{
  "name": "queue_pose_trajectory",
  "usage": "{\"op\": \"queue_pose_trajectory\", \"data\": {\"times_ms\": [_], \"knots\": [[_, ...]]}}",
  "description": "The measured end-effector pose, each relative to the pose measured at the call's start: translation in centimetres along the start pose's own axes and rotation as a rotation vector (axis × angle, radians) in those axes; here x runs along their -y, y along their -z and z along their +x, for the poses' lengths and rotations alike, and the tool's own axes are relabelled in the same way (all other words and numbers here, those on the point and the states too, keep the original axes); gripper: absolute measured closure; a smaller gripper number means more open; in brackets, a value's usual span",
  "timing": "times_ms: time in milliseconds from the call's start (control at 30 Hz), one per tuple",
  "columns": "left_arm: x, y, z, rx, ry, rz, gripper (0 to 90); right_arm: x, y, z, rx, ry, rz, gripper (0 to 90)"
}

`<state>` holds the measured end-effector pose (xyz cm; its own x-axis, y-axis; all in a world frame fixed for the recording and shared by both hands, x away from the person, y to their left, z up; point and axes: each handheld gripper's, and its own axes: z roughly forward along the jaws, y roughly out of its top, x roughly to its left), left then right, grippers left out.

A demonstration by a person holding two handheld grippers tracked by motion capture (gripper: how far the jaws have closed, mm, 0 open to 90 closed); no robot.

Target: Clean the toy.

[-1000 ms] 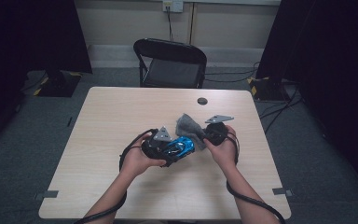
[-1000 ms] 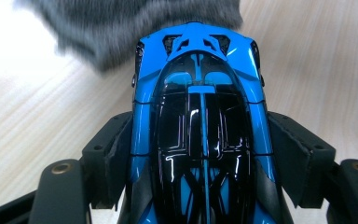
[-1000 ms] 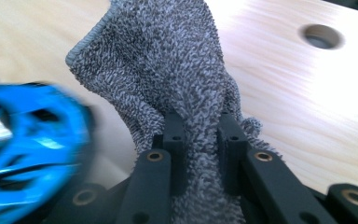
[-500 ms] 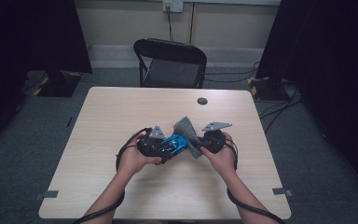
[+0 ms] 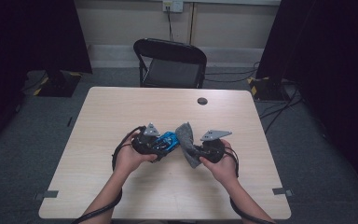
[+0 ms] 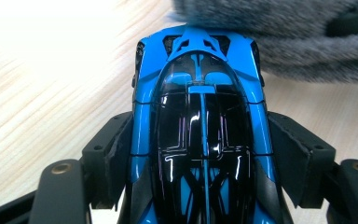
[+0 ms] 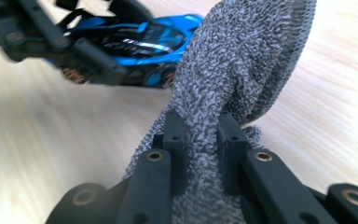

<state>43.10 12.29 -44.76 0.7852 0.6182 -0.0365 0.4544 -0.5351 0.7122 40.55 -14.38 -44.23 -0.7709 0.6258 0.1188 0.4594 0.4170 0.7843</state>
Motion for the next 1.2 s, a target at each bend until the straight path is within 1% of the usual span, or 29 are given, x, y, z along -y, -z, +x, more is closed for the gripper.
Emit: {"op": "queue_pose_trajectory", "data": {"times_ms": [100,133,200,233,267,333,367,400,433,467,533,633,700,767,867,933,1033,1200], "knots": [[0.2,0.2,0.4,-0.011,0.013,-0.003,28.2,0.4,0.3,0.2,-0.015,-0.005,0.006,77.0],[0.2,0.4,0.6,-0.019,0.013,-0.004,28.1,0.6,0.5,0.3,-0.016,-0.010,0.012,77.0],[0.3,0.5,0.8,-0.020,0.028,-0.014,28.2,0.9,1.0,0.1,-0.008,-0.024,0.027,77.0],[0.3,0.6,1.0,-0.025,0.023,-0.015,28.2,1.0,1.4,0.0,-0.002,-0.032,0.030,77.0],[0.3,0.8,1.1,-0.029,0.021,-0.019,28.1,1.1,1.6,-0.2,-0.009,-0.037,0.025,77.0],[0.1,1.0,1.1,-0.031,0.026,-0.022,28.1,1.4,2.5,-0.8,0.013,-0.048,0.026,76.9],[0.1,1.1,1.1,-0.027,0.031,-0.031,28.2,1.4,2.7,-1.1,0.019,-0.052,0.025,77.0],[0.0,1.1,1.1,-0.021,0.034,-0.038,28.1,1.5,3.2,-1.6,0.039,-0.062,0.021,77.0],[-0.1,1.2,1.0,-0.024,0.030,-0.033,28.2,1.5,3.5,-2.1,0.055,-0.070,0.017,76.9],[-0.1,1.2,0.9,-0.019,0.024,-0.035,28.1,1.5,3.7,-2.5,0.061,-0.080,0.008,77.0],[-0.3,1.1,0.6,-0.008,0.018,-0.032,28.1,1.3,4.3,-3.7,0.099,-0.107,-0.012,76.9],[-0.5,0.8,0.0,0.011,0.002,-0.031,28.2,0.9,4.6,-4.8,0.134,-0.123,-0.024,77.0],[-0.7,0.6,-0.4,0.030,-0.005,-0.032,28.1,0.5,4.4,-5.5,0.157,-0.137,-0.027,77.0],[-1.1,0.5,-1.0,0.045,-0.025,-0.034,28.1,0.1,4.1,-6.0,0.163,-0.153,-0.034,77.0],[-1.6,0.3,-1.9,0.076,-0.044,-0.041,28.1,-0.6,3.4,-6.5,0.174,-0.162,-0.041,77.0],[-2.0,0.2,-2.5,0.091,-0.063,-0.045,28.1,-1.1,2.7,-6.6,0.172,-0.169,-0.037,77.0],[-2.2,0.1,-3.1,0.111,-0.076,-0.047,28.2,-1.8,1.9,-6.4,0.153,-0.178,-0.042,77.0],[-2.2,-0.2,-3.6,0.130,-0.088,-0.040,28.1,-3.0,0.8,-5.3,0.118,-0.139,-0.044,77.0]]}}
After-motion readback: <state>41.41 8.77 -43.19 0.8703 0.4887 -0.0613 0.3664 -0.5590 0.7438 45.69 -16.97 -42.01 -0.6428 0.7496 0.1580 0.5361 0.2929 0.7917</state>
